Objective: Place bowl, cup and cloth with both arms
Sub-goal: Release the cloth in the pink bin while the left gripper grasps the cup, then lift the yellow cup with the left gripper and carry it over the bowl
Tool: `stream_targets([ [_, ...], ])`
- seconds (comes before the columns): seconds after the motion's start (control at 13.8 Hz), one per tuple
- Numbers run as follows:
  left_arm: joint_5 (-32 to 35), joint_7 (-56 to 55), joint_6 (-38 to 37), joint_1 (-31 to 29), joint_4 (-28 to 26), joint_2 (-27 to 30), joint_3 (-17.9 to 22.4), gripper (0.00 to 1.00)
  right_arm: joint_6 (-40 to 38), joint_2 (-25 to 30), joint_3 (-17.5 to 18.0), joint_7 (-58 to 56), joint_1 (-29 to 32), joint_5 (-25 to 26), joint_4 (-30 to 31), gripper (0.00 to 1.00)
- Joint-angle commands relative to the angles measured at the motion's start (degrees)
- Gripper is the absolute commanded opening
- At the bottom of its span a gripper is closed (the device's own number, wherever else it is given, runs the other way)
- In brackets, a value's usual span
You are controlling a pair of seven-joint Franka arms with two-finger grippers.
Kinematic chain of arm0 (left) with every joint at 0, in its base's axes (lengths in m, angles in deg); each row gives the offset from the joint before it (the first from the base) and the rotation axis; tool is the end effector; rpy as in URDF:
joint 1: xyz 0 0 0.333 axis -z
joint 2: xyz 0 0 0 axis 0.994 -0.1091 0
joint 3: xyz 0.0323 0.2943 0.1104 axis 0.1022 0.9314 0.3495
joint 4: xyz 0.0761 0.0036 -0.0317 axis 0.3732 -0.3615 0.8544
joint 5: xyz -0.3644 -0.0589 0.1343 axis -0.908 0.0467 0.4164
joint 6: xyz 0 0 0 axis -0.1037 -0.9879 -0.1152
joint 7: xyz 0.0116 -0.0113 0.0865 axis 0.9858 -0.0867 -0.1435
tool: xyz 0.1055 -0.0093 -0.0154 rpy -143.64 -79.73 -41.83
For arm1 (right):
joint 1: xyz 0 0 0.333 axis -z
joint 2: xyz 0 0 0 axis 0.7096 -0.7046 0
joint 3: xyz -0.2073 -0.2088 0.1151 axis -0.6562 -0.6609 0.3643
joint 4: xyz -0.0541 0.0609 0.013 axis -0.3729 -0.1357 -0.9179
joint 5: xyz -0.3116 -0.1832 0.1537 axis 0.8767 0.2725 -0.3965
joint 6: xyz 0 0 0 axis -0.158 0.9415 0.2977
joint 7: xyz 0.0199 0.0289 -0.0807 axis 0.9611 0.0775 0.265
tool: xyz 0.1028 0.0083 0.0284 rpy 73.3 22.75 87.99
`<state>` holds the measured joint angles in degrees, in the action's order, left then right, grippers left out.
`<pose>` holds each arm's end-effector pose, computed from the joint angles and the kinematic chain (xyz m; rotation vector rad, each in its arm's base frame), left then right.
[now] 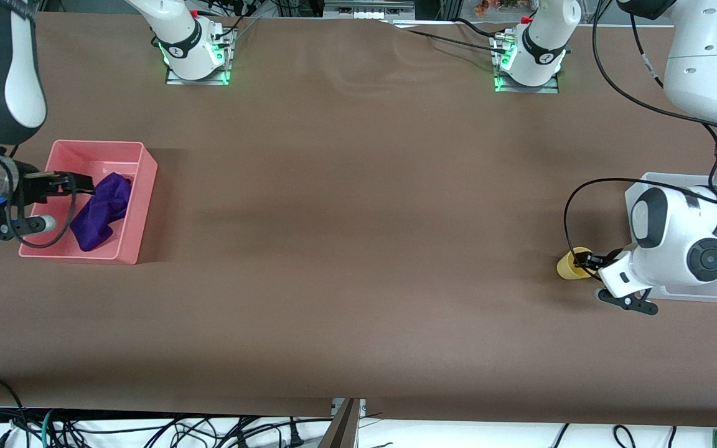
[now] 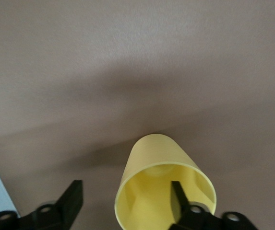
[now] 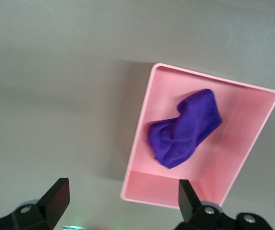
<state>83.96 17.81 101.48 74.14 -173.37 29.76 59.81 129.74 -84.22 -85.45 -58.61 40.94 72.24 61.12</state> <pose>0.6815 0.0589 0.2279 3.0923 -0.4418 -0.2891 0.6175 -0.0085 0.4883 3.0683 0.2569 -0.3705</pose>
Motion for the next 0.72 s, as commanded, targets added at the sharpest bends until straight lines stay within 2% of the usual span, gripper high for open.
stream_targets([
  [0.0, 0.89, 4.79, 0.69, -0.86, -1.29, 0.77, -0.11, 0.24, -3.82, 1.17, 3.85, 4.53, 0.49, -0.75, -3.39, 1.00],
  [0.07, 0.89, 5.50, 0.69, -1.21, -1.29, 0.68, -0.19, 0.03, -6.79, 0.74, 4.04, 4.53, -0.12, -0.66, -6.11, 1.00],
  [0.14, 0.71, 5.59, 0.69, -1.30, -1.37, 0.68, -0.19, 0.00, -9.51, 0.30, 4.12, 4.61, -1.00, -0.23, -9.01, 1.00],
  [0.36, 0.62, 5.68, 0.08, -1.31, -1.20, 0.94, -0.19, 0.00, -14.10, 2.04, 3.69, 4.27, -1.19, -0.40, -10.70, 1.00],
  [0.51, 0.62, 8.12, -1.58, -1.31, -0.85, 2.77, -0.28, 0.00, -11.84, 5.47, 3.51, 4.09, -0.40, -0.22, -10.62, 1.00],
  [0.65, 0.45, 9.98, -7.36, -1.31, 0.20, 6.46, -0.28, 0.00, -10.51, 7.14, 3.51, 3.83, 0.48, 0.04, -10.44, 1.00],
])
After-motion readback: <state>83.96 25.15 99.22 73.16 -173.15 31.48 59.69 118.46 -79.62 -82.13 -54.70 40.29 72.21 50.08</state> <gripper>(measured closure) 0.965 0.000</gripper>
